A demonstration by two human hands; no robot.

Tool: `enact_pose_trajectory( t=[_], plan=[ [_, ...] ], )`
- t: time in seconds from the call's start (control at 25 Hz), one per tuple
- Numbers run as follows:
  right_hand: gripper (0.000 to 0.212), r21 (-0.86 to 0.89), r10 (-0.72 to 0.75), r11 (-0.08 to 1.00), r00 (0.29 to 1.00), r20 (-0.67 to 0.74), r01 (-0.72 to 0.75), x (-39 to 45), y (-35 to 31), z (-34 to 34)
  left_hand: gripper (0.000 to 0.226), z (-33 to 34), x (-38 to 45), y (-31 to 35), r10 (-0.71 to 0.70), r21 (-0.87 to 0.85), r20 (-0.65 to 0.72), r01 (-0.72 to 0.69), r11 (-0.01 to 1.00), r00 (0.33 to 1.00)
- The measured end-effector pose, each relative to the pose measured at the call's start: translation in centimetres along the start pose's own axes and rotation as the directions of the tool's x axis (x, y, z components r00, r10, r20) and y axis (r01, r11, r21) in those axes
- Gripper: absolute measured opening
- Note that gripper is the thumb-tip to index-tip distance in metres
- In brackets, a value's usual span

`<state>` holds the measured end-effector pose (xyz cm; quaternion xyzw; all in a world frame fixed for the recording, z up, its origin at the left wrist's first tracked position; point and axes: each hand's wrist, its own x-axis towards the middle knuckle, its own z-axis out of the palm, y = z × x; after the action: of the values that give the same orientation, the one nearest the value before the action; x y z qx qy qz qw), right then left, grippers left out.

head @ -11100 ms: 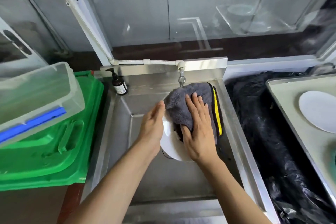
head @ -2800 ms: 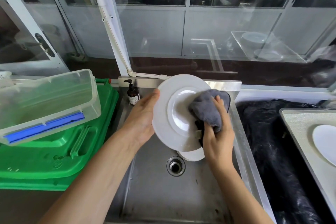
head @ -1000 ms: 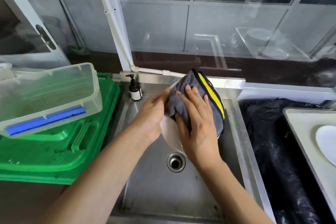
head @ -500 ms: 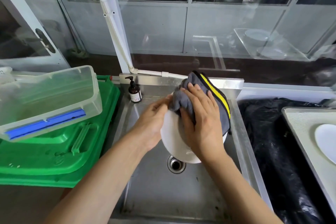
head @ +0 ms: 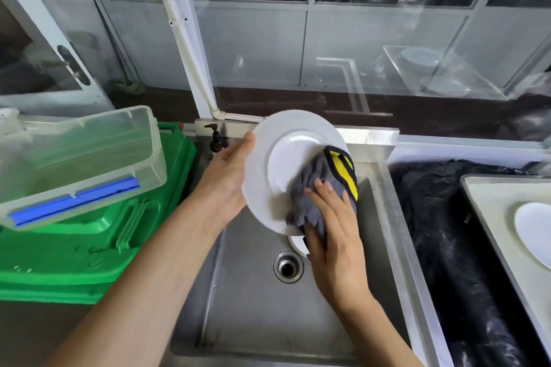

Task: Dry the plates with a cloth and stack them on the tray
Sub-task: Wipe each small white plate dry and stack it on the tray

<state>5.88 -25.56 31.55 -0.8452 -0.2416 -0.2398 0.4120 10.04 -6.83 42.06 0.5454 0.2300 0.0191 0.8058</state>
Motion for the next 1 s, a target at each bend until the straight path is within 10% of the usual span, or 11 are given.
enact_pose_trajectory(
  t=[0.28,0.64,1.0],
  plan=[
    [0.038,-0.031,-0.123,0.992,0.992,-0.021,0.122,9.8,0.4,-2.0,0.035,1.1,-0.6,-1.9,0.076,0.07,0.09,-0.083,0.994,0.993],
    [0.043,0.286,0.393,0.893,0.912,-0.118,-0.347,2.3,2.7,-2.3,0.034,0.8,0.6,-1.2,0.002,-0.099,-0.079,-0.01,0.995,0.997],
    [0.048,0.066,0.025,0.998,0.999,-0.02,-0.024,-4.0,-1.3,0.1,0.03,0.9,0.8,-1.6,0.003,-0.152,-0.11,-0.02,0.988,0.994]
  ],
)
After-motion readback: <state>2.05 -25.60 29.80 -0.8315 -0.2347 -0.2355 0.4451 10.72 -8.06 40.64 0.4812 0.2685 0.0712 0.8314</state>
